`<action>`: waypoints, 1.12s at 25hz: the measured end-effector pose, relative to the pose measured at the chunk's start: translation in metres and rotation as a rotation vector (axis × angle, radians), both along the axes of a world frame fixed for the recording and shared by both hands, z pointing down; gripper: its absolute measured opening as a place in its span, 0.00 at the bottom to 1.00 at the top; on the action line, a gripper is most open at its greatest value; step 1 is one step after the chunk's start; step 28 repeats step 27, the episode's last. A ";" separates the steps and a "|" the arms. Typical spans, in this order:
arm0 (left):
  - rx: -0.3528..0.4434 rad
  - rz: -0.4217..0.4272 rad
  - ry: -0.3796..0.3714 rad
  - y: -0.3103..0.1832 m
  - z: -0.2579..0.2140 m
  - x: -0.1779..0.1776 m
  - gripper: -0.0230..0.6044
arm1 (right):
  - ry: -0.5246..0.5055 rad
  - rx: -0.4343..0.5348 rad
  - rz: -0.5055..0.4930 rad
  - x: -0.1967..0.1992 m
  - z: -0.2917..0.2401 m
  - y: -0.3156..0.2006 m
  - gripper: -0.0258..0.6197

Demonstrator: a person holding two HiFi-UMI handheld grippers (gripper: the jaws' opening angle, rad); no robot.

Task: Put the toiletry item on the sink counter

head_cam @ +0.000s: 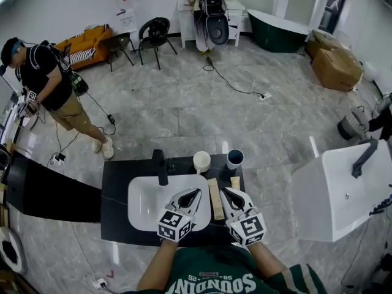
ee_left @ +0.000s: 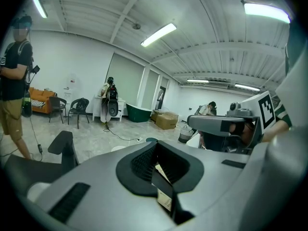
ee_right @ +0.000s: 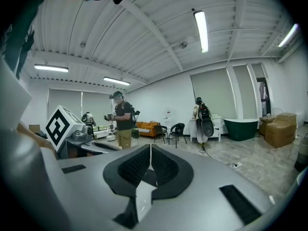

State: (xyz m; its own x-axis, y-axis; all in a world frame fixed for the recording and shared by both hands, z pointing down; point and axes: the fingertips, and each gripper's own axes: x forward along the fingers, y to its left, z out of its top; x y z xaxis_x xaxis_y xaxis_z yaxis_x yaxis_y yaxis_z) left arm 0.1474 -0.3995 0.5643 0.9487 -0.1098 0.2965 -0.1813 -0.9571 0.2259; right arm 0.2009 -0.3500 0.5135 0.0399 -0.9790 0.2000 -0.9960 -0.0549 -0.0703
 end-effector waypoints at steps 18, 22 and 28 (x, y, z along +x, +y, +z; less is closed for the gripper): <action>-0.009 0.019 -0.004 0.003 0.003 0.012 0.05 | -0.018 -0.031 0.024 0.009 0.009 0.004 0.10; -0.010 0.023 -0.008 0.004 0.006 0.013 0.05 | -0.004 -0.037 0.020 0.008 0.013 0.004 0.10; -0.009 0.021 -0.009 0.002 0.012 0.014 0.05 | 0.023 -0.042 -0.001 0.003 0.016 -0.001 0.10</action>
